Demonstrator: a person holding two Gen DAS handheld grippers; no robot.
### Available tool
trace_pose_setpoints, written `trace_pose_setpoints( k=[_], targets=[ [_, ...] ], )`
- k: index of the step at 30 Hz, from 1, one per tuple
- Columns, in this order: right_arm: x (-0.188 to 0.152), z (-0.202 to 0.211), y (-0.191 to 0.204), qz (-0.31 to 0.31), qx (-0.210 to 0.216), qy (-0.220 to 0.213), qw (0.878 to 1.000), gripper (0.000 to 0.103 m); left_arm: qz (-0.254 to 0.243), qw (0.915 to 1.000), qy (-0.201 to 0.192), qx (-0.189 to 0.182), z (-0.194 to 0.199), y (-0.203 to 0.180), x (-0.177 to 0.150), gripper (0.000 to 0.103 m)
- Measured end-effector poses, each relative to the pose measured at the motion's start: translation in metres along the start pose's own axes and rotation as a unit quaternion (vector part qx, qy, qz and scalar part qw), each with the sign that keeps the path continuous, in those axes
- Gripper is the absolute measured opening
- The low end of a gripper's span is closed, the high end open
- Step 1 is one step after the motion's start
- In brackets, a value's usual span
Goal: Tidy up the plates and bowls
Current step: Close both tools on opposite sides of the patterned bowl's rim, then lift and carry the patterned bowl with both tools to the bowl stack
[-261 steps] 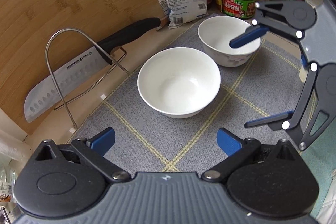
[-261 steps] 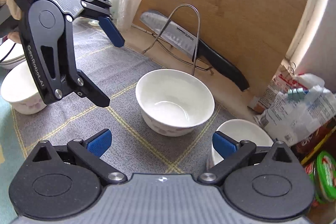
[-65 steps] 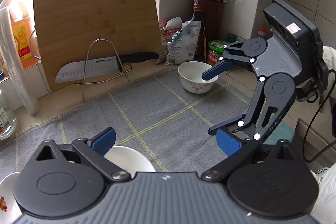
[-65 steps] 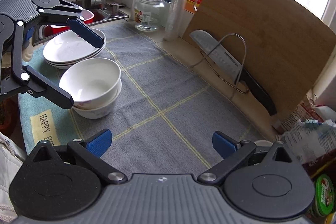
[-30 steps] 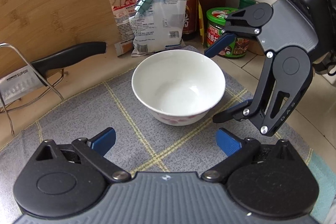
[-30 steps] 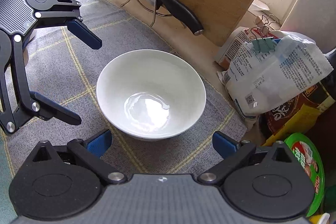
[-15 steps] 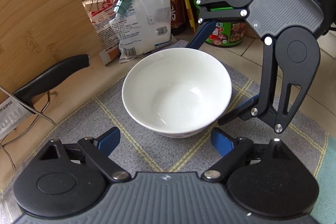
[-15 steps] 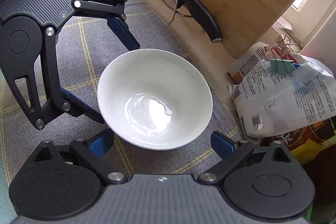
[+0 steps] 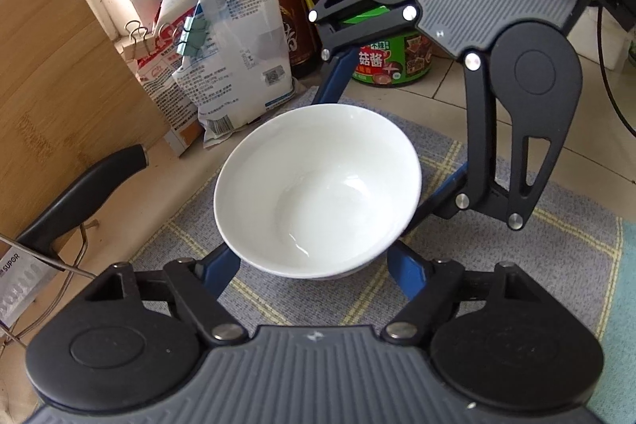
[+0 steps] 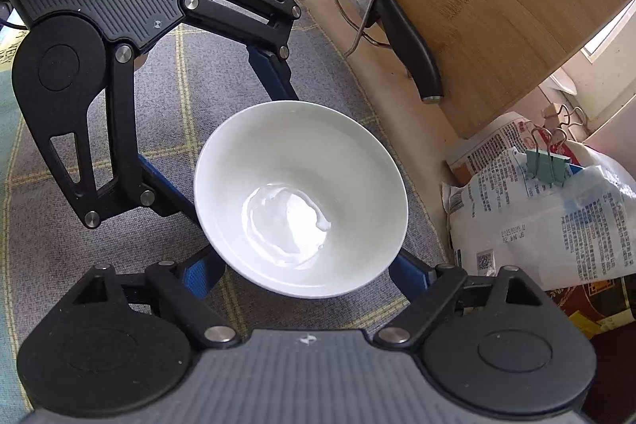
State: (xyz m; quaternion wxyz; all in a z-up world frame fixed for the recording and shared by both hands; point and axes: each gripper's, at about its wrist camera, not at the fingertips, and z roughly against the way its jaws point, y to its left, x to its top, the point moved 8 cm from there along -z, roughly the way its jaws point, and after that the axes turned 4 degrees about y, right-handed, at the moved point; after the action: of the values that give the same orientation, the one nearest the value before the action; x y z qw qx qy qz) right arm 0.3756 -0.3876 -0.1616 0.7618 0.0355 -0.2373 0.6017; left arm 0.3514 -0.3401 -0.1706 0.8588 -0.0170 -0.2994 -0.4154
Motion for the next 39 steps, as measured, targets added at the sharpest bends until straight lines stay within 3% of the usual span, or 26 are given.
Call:
trace_pose_setpoints(
  k=[16,30,39],
  targets=[
    [0.003,0.015,0.011,0.010,-0.005,-0.004,1.000,0.091,0.000,1.0000,0.003,-0.006,0.012,-0.005,-0.002,0.079],
    [0.021,0.061,0.060,0.035,-0.004,-0.023,0.999,0.090,0.024,0.9997,0.004,0.005,0.074,-0.028,-0.018,0.079],
    [0.051,0.086,0.108,0.031,0.005,-0.034,0.999,0.090,0.032,0.9994,0.013,0.001,0.114,-0.031,-0.049,0.079]
  ],
)
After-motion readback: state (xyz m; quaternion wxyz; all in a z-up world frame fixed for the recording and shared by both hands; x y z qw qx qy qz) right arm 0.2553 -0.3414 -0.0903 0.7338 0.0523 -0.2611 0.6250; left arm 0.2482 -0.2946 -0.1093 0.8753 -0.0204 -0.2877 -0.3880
